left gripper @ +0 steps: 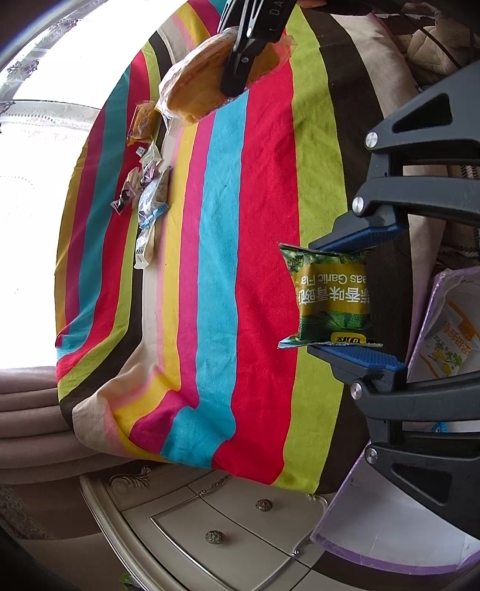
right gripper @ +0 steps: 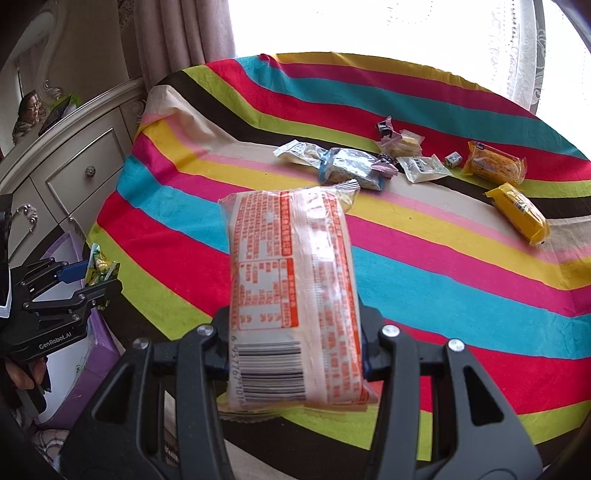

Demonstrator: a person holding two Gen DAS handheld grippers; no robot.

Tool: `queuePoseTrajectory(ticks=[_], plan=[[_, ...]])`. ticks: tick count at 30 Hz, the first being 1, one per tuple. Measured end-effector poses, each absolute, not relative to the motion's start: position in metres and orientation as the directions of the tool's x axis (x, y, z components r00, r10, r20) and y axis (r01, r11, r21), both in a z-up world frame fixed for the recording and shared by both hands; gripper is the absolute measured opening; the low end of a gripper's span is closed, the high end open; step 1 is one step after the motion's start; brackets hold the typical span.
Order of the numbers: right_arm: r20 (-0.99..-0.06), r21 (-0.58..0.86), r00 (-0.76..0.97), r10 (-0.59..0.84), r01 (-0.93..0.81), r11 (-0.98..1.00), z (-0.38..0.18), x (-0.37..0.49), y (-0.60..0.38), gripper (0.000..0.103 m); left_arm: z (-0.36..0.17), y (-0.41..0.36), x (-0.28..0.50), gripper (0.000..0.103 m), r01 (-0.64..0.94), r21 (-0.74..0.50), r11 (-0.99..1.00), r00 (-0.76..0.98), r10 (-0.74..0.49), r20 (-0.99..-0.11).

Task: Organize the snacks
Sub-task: 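Carry both bags to the white box and open both tools to drop them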

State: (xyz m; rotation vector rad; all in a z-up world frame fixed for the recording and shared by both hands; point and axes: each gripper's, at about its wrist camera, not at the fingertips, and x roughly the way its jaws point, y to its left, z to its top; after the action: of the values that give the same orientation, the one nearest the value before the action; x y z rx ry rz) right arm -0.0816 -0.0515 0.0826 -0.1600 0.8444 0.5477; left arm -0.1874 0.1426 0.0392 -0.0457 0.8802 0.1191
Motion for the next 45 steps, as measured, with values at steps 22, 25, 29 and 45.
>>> queuePoseTrajectory(ticks=[22, 25, 29, 45], plan=[[-0.77, -0.013, 0.428, 0.473, -0.751, 0.66, 0.09, -0.155, 0.061, 0.051, 0.034, 0.208, -0.243, 0.047, -0.259, 0.001, 0.966, 0.612, 0.165, -0.774], [-0.778, -0.024, 0.398, 0.485, -0.791, 0.611, 0.089, -0.17, 0.08, 0.051, 0.034, 0.223, -0.254, 0.047, -0.293, 0.009, 0.956, 0.6, 0.191, -0.777], [-0.787, -0.045, 0.363, 0.499, -0.84, 0.541, 0.087, -0.191, 0.103, 0.051, 0.034, 0.243, -0.27, 0.047, -0.338, 0.023, 0.941, 0.579, 0.227, -0.783], [-0.82, -0.071, 0.244, 0.518, -0.941, 0.33, 0.073, -0.249, 0.154, 0.051, 0.012, 0.287, -0.318, 0.047, -0.468, 0.047, 0.883, 0.495, 0.305, -0.814]])
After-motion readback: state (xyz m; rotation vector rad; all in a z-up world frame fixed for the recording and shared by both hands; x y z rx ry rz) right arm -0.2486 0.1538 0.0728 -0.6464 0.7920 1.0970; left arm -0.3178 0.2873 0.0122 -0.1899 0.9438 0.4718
